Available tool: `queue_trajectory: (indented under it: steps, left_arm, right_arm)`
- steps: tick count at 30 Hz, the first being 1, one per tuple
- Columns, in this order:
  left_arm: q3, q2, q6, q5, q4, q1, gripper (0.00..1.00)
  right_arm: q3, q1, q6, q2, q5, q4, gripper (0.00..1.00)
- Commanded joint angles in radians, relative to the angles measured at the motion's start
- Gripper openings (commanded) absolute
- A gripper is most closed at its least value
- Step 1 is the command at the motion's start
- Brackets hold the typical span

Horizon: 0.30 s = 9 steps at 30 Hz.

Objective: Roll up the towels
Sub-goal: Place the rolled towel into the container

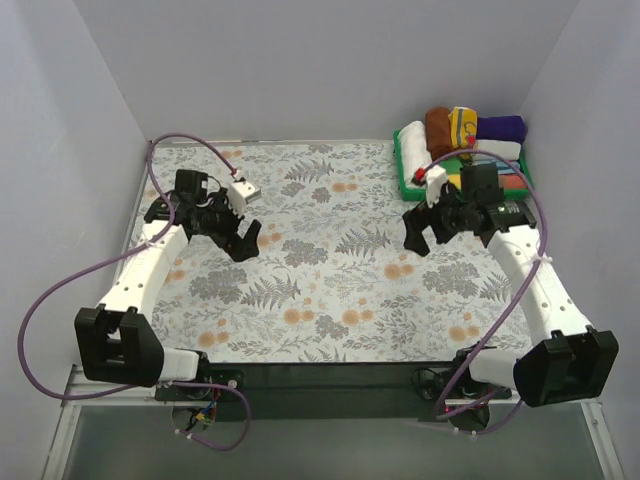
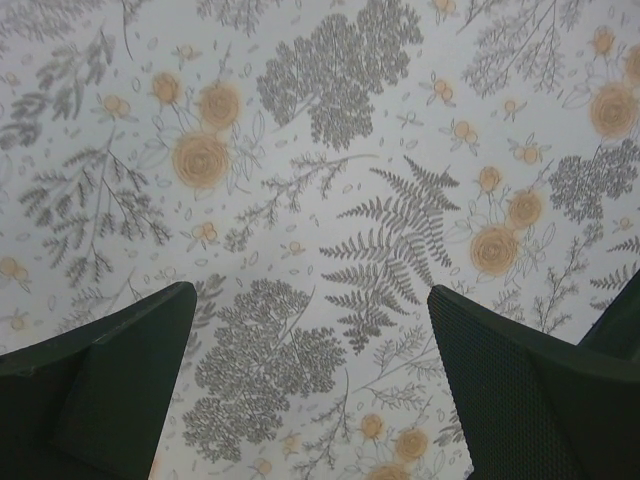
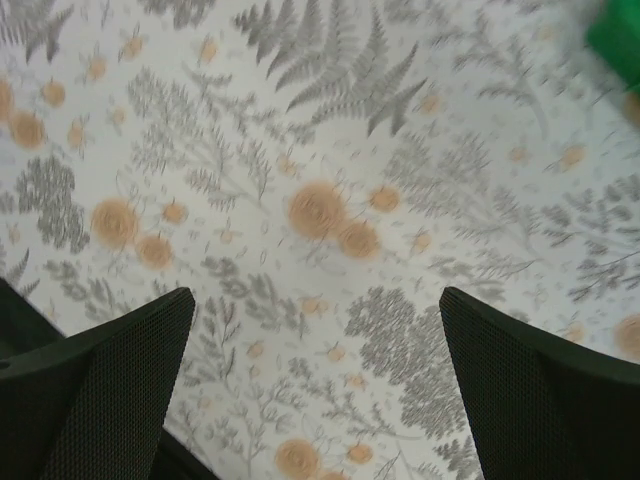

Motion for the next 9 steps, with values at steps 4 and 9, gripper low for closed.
queue_trajectory:
  steps: [4,9]
  left_arm:
    - [-0.164,-0.106,0.061,-0.095,-0.013,0.001,0.98]
    - [-0.192,-0.156,0.045,-0.089,0.006,0.001,0.98]
  right_arm:
    - [-0.225,0.089,-0.012,-0.098,0.077,0.004,0.99]
    - [-0.293,0.106,0.001,-0.140,0.096,0.044,0.99]
